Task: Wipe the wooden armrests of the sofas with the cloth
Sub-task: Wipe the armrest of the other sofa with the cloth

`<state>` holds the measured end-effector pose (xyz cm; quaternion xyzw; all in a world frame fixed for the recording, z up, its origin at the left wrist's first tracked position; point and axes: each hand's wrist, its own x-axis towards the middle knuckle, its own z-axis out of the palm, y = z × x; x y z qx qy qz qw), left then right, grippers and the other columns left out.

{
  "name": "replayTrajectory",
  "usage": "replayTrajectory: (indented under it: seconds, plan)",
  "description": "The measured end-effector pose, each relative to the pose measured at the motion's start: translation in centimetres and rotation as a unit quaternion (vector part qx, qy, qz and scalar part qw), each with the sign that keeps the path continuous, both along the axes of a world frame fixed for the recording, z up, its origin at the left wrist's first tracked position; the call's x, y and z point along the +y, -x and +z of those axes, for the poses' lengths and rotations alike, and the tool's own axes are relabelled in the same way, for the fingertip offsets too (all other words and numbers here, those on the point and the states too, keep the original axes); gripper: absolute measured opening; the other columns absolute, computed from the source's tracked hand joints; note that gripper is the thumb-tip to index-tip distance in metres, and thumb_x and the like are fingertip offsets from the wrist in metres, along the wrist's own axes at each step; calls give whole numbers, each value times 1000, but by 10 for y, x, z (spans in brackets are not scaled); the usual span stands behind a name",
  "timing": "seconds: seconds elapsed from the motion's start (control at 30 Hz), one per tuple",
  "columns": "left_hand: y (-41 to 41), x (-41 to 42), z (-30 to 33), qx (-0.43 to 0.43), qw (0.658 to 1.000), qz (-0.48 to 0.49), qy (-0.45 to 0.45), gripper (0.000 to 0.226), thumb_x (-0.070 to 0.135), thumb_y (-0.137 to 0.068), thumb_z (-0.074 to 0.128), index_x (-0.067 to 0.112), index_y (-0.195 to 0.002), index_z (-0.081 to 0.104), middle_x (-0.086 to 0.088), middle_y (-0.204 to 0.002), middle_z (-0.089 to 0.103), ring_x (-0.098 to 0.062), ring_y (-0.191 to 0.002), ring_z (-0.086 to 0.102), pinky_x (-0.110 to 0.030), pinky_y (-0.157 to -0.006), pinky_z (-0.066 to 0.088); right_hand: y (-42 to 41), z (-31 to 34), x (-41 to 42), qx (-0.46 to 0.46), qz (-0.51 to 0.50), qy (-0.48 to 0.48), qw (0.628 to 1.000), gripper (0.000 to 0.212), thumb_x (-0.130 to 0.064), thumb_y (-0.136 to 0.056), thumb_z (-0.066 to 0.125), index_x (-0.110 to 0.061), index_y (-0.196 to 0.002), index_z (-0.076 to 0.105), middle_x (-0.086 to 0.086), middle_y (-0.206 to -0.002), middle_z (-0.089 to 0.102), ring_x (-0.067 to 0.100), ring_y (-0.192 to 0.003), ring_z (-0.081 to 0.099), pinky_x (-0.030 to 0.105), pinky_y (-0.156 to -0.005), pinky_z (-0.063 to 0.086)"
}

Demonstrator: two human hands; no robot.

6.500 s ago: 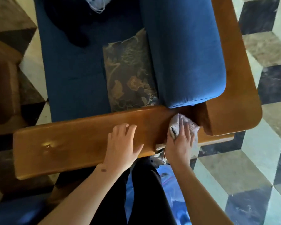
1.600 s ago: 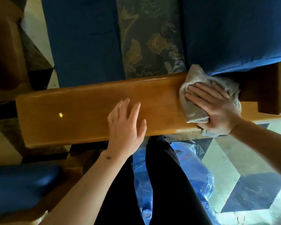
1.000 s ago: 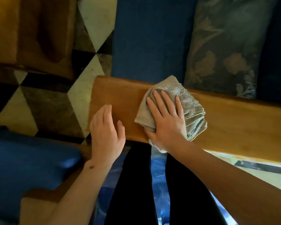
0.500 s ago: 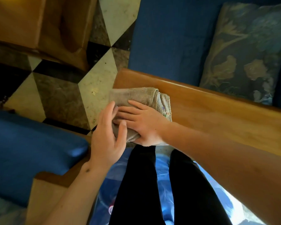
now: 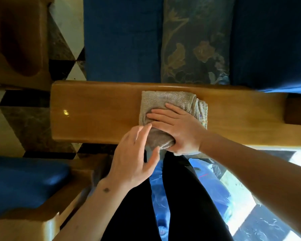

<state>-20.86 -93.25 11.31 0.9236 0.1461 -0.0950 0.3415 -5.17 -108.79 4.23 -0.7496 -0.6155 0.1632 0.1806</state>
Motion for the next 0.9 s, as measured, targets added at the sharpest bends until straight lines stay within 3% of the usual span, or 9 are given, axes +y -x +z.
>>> replayTrajectory:
  seconds: [0.13,0.27,0.43,0.57,0.67,0.73,0.8,0.83,0.9]
  plan:
    - [-28,-46,0,-18,999,-29,-16,52,41,-95,53,13,-138,49,-1,-118,55,-15,-103,52,-28,-91,43,-13,0,-71,-9,-54,-10,998,74,-56,-83,65,-21,-147,50,0,-162,40,17,-156,25,50,-129,13]
    - [-46,-72,-14,8,997,-41,-67,49,42,-96,53,15,-136,50,-6,-135,53,-22,-127,45,-38,-106,42,-28,0,-132,-20,-107,-2,994,74,-57,-85,65,-21,-148,51,0,-163,40,17,-155,26,52,-128,17]
    - [-54,-89,-26,61,988,-55,-134,48,44,-93,55,19,-134,51,-10,-143,49,-26,-132,41,-41,-108,41,-33,-4,-206,-41,-203,-7,978,67,-53,-90,55,-17,-148,51,2,-162,41,20,-154,30,56,-125,21]
    - [-55,-92,-20,94,990,-21,-98,45,34,-94,60,18,-136,53,-11,-149,46,-26,-138,41,-41,-111,42,-11,13,-195,55,-365,-15,929,60,-38,-88,46,-16,-143,57,-1,-156,48,14,-152,31,56,-127,15]
    - [-50,-93,0,115,991,51,-34,46,27,-96,61,17,-140,51,-10,-157,37,-25,-147,30,-40,-119,35,-2,46,-156,283,-554,-15,782,63,-30,-81,44,-30,-143,55,-11,-155,44,1,-150,23,35,-128,8]
    - [-49,-89,14,114,989,94,4,48,26,-97,59,19,-143,49,-7,-161,31,-22,-150,24,-36,-121,28,-11,75,-126,441,-671,-27,595,48,-36,-83,49,-29,-127,64,3,-148,57,19,-137,47,39,-116,34]
    - [-48,-78,33,136,965,199,100,45,28,-98,57,23,-142,49,-3,-159,34,-18,-147,30,-26,-115,27,-24,104,-95,560,-703,-95,428,22,-34,-87,56,-25,-104,68,14,-117,73,26,-104,65,40,-87,51]
    - [-48,-70,44,156,920,302,194,39,30,-99,58,24,-137,52,-3,-154,40,-17,-140,39,-27,-111,31,-28,117,-78,611,-684,-117,380,20,-32,-90,58,-22,-101,71,11,-102,78,26,-95,69,39,-78,55]
    - [-50,-54,68,181,709,524,435,27,38,-98,59,19,-118,59,-10,-140,55,-26,-123,56,-41,-104,45,-33,144,-38,684,-636,-137,331,28,-33,-91,57,-19,-95,81,7,-86,81,29,-81,77,38,-64,61]
